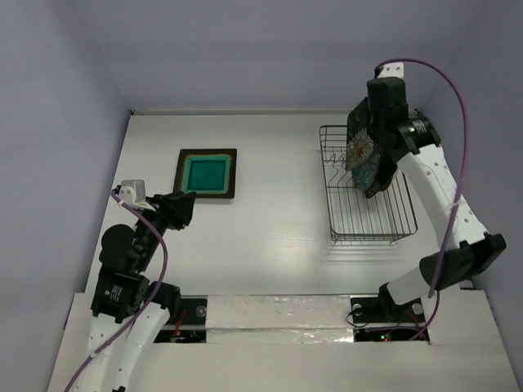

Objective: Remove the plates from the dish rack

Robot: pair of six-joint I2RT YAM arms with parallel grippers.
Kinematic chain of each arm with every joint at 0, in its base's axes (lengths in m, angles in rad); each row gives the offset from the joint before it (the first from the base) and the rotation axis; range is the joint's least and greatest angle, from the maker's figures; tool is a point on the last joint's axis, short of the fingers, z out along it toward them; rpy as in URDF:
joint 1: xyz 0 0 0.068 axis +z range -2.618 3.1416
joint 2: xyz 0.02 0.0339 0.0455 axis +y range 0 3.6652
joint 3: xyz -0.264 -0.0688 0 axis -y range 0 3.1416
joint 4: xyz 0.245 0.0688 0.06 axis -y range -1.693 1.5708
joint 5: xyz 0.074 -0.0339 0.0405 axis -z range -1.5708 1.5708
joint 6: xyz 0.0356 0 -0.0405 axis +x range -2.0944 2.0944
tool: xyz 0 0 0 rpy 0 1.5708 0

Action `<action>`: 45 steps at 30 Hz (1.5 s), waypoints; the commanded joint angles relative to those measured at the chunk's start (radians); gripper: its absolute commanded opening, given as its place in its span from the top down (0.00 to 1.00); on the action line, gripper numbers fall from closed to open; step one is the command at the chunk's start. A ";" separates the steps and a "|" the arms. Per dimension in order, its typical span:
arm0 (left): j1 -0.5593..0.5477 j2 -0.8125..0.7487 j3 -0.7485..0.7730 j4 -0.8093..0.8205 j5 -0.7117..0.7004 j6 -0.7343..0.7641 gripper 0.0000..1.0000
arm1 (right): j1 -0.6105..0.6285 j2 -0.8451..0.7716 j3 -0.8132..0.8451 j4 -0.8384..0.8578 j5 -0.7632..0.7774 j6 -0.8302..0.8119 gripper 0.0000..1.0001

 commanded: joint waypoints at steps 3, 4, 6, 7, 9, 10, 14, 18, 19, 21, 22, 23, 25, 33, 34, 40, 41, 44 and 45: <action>0.005 0.007 -0.007 0.042 0.007 0.003 0.61 | 0.054 -0.168 0.089 0.139 -0.108 0.085 1.00; 0.005 0.007 -0.007 0.043 0.009 0.003 0.61 | 0.073 -0.206 0.069 0.165 -0.153 0.109 1.00; 0.005 0.009 -0.009 0.043 0.009 0.003 0.61 | 0.106 -0.234 -0.027 0.299 -0.298 0.201 1.00; 0.016 0.012 -0.009 0.043 0.012 0.003 0.61 | 0.147 -0.243 -0.065 0.348 -0.325 0.235 1.00; 0.016 0.012 -0.007 0.042 0.010 0.003 0.61 | 0.189 -0.240 -0.164 0.504 -0.362 0.352 1.00; 0.016 0.012 -0.007 0.043 0.009 0.003 0.61 | 0.208 -0.231 -0.189 0.505 -0.383 0.387 1.00; 0.016 0.010 -0.007 0.040 0.007 0.003 0.61 | 0.274 -0.133 -0.277 0.886 -0.529 0.612 1.00; 0.016 -0.005 -0.004 0.037 -0.002 0.003 0.61 | 0.350 0.061 -0.228 1.008 -0.529 0.771 1.00; 0.016 -0.010 -0.004 0.037 -0.003 0.003 0.61 | 0.360 0.092 -0.215 1.028 -0.529 0.791 1.00; 0.016 -0.013 -0.004 0.037 -0.005 0.001 0.61 | 0.374 0.160 -0.166 1.064 -0.550 0.849 1.00; 0.016 -0.014 -0.004 0.037 0.000 0.001 0.61 | 0.383 0.225 -0.148 1.072 -0.560 0.867 1.00; 0.016 -0.014 -0.006 0.039 0.003 0.003 0.61 | 0.384 0.255 -0.134 1.089 -0.563 0.899 1.00; 0.016 -0.014 -0.006 0.039 0.004 0.003 0.61 | 0.394 0.306 -0.114 1.106 -0.554 0.933 1.00; 0.016 -0.019 -0.007 0.042 0.004 0.003 0.61 | 0.425 0.537 -0.040 1.150 -0.558 1.074 1.00; 0.016 -0.017 -0.007 0.042 0.004 0.003 0.61 | 0.425 0.553 -0.027 1.152 -0.563 1.087 1.00; 0.016 -0.011 -0.007 0.042 0.007 0.003 0.61 | 0.434 0.643 0.001 1.137 -0.551 1.144 1.00; 0.016 -0.011 -0.007 0.042 0.009 0.003 0.61 | 0.434 0.649 0.004 1.138 -0.552 1.151 1.00; 0.016 -0.013 -0.006 0.042 0.007 0.003 0.61 | 0.434 0.672 0.010 1.131 -0.551 1.157 1.00; 0.016 -0.013 -0.007 0.042 0.007 0.003 0.61 | 0.443 0.679 0.016 1.127 -0.551 1.159 1.00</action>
